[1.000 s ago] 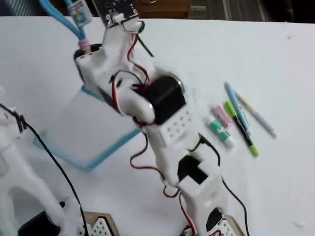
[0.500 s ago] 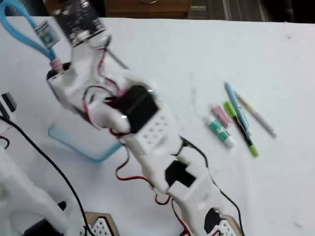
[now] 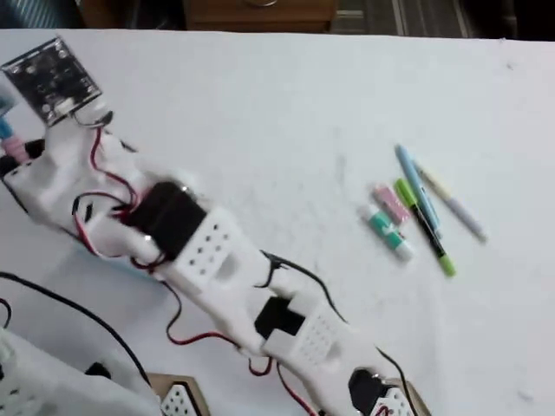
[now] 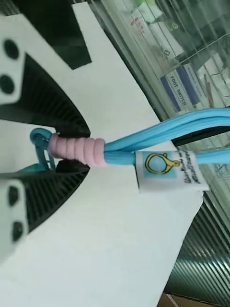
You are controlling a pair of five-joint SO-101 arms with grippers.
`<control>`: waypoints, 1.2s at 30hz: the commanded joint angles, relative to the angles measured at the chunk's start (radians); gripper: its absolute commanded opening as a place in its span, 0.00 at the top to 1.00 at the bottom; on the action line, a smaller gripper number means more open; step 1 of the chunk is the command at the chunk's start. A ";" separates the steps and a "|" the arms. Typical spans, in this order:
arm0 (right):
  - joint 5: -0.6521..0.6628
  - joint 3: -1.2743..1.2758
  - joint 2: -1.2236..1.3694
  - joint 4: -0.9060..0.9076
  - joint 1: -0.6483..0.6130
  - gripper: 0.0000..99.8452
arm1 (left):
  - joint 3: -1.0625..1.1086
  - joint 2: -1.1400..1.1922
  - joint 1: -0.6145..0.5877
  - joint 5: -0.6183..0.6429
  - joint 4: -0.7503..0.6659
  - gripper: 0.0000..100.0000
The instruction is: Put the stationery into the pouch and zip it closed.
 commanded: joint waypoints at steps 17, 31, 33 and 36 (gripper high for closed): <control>-0.009 -0.089 -0.136 0.081 0.039 0.98 | 0.278 -0.007 0.205 -0.144 -0.035 0.64; -0.014 -0.100 0.142 -0.088 -0.065 0.98 | 0.275 -0.001 0.012 -0.210 -0.023 0.61; -0.014 -0.101 0.153 -0.111 -0.097 0.98 | 0.275 -0.001 -0.033 -0.230 -0.023 0.61; -0.014 -0.132 0.130 -0.111 -0.108 0.98 | 0.276 -0.001 -0.065 -0.275 -0.023 0.61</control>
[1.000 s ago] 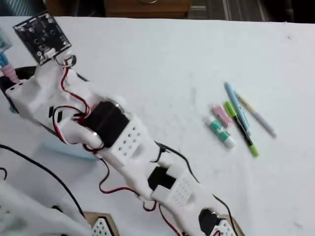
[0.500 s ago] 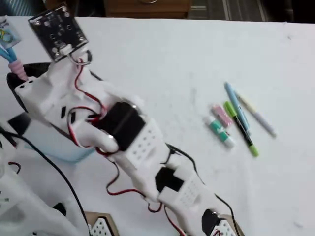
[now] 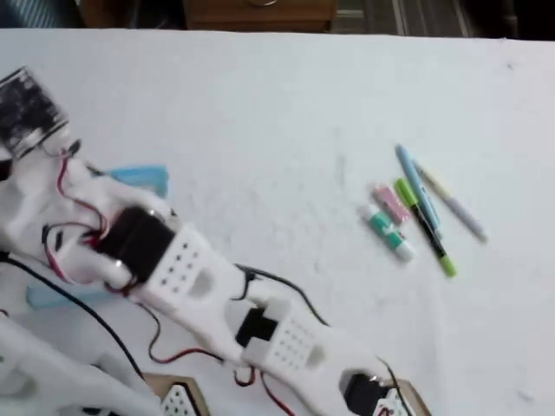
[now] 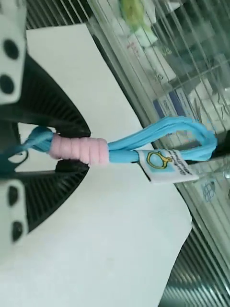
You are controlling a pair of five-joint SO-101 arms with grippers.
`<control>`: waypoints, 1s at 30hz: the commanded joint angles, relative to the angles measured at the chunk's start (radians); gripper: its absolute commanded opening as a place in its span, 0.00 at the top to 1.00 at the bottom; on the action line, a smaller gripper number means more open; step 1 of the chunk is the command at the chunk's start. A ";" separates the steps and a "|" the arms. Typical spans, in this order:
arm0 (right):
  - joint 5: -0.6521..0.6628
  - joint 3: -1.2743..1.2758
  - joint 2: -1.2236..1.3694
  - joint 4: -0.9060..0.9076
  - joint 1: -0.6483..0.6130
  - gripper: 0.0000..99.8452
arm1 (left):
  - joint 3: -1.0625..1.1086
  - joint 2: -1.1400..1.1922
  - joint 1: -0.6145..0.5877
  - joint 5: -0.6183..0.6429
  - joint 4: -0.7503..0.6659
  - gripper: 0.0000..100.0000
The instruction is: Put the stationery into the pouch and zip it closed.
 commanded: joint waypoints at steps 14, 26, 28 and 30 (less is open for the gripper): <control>0.002 -0.094 -0.194 0.041 0.008 0.98 | 0.043 -0.005 -0.054 -0.106 -0.002 0.61; 0.005 -0.083 -0.275 0.042 0.016 0.98 | 0.037 -0.012 -0.024 -0.106 -0.002 0.61; 0.005 -0.083 -0.272 0.058 0.035 0.98 | 0.037 -0.012 0.012 -0.103 0.002 0.61; 0.005 -0.078 -0.269 0.082 0.074 0.98 | 0.037 -0.012 0.048 -0.100 0.000 0.61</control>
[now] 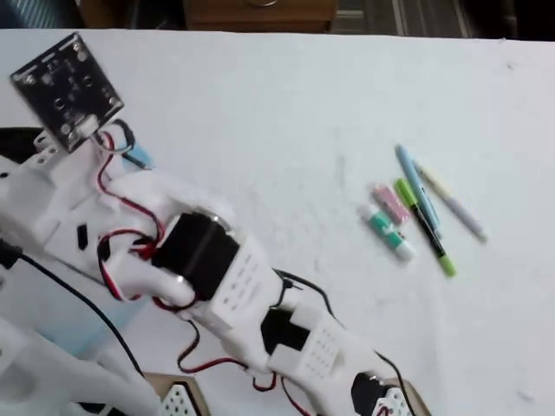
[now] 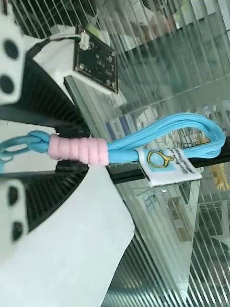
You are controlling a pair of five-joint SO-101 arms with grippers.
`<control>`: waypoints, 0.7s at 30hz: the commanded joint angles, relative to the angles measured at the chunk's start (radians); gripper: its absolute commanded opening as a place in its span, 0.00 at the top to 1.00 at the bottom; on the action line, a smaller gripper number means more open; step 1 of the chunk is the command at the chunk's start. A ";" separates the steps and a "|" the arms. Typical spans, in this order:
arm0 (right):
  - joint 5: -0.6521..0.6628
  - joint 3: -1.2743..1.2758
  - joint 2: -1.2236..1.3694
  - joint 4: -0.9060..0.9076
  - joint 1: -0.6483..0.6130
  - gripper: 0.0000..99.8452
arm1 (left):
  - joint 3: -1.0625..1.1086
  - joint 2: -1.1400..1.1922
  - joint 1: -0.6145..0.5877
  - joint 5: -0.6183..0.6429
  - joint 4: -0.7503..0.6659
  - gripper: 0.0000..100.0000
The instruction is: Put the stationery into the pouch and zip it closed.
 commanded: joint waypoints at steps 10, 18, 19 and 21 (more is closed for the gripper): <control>0.005 0.031 -0.101 0.225 0.374 0.98 | -0.008 -0.005 0.206 0.034 -0.003 0.61; -0.006 0.041 -0.140 0.415 0.346 0.98 | -0.002 -0.004 0.375 0.089 -0.038 0.61; -0.006 0.041 -0.128 0.410 0.332 0.98 | -0.002 -0.004 0.401 0.091 -0.035 0.61; -0.006 0.041 -0.088 0.397 0.309 0.98 | -0.002 -0.004 0.443 0.092 -0.032 0.61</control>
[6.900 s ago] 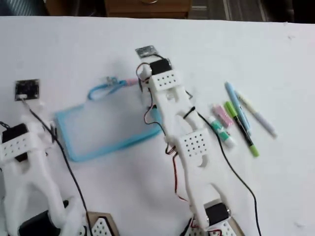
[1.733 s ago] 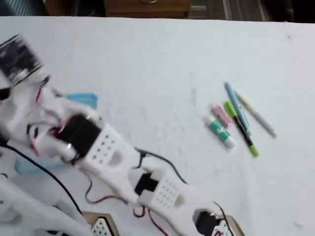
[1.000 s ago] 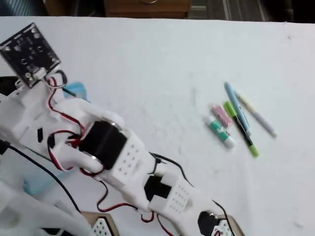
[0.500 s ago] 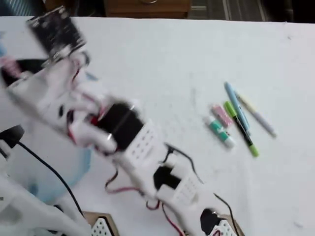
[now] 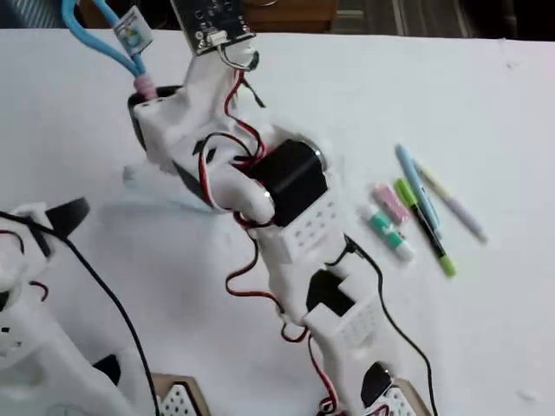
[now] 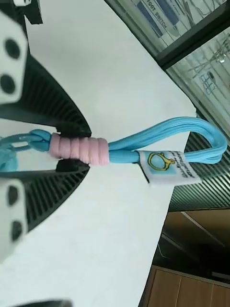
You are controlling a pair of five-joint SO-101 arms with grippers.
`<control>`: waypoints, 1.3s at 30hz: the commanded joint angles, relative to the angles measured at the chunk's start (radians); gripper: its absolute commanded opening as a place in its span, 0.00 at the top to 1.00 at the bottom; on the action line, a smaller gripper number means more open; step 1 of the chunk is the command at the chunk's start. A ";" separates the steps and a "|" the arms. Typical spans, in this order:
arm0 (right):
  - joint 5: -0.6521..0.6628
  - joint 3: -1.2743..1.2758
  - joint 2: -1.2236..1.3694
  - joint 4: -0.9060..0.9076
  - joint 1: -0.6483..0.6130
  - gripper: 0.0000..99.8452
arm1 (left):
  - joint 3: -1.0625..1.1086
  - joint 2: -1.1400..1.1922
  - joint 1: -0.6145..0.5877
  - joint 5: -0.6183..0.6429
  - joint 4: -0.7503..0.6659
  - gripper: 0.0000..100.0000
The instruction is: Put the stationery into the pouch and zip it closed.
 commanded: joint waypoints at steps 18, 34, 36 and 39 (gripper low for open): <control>-0.009 -0.084 0.328 -0.196 -0.007 0.98 | 0.026 -0.004 0.082 0.038 -0.106 0.61; -0.040 -0.083 0.318 -0.194 0.028 0.98 | 0.135 -0.004 0.199 0.098 -0.322 0.61; -0.091 -0.083 0.317 -0.194 0.038 0.98 | 0.075 -0.005 0.236 0.101 -0.290 0.61; -0.114 -0.083 0.320 -0.193 0.064 0.98 | -0.031 -0.007 0.231 0.104 -0.250 0.61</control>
